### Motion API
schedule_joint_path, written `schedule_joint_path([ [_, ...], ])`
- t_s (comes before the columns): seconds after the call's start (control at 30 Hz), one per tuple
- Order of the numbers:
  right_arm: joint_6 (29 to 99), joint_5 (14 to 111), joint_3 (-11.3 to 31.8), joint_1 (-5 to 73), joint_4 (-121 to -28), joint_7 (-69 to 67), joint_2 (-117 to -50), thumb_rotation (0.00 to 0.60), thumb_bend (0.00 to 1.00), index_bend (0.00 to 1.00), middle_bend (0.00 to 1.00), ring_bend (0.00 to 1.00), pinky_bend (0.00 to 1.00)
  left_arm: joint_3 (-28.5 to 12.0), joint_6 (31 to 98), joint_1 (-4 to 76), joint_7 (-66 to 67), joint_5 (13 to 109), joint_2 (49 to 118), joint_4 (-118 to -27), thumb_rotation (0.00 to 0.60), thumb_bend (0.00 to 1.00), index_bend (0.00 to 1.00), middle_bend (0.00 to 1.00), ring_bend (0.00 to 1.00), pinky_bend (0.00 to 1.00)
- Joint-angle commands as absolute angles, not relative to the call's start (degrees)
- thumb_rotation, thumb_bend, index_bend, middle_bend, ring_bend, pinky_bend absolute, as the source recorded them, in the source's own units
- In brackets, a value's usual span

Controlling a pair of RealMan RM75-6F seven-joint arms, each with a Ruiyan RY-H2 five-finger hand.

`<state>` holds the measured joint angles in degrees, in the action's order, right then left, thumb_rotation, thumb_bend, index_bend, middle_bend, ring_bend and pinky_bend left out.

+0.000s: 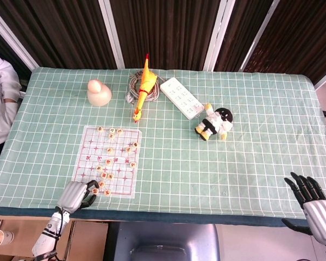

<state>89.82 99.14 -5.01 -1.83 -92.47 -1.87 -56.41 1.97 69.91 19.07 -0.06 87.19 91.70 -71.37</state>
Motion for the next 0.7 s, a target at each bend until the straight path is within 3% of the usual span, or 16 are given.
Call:
schedule_joint_path([
  [0.03, 90.0, 99.1, -5.0, -1.9, -92.5, -2.0, -56.4, 0.6, 0.01, 0.0, 0.0, 0.0, 0.0, 1.9, 69.9, 19.1, -0.2, 87.2, 91.8, -71.3, 0.6, 0.39, 0.44, 1.0, 1.0, 1.0],
  [0.43, 89.4, 99.4, -5.4, -1.7, -92.5, -2.4, -56.1, 0.6, 0.01, 0.0, 0.0, 0.0, 0.0, 1.9, 70.7, 19.0, 1.3, 87.6, 90.9, -72.8, 0.6, 0.36, 0.32, 1.0, 1.0, 1.0],
  [0.7, 89.5, 99.5, -5.4, -1.7, -92.5, -2.5, -56.1, 0.6, 0.01, 0.0, 0.0, 0.0, 0.0, 3.1, 82.5, 14.9, 3.3, 93.3, 84.6, -79.8, 0.6, 0.36, 0.31, 1.0, 1.0, 1.0],
])
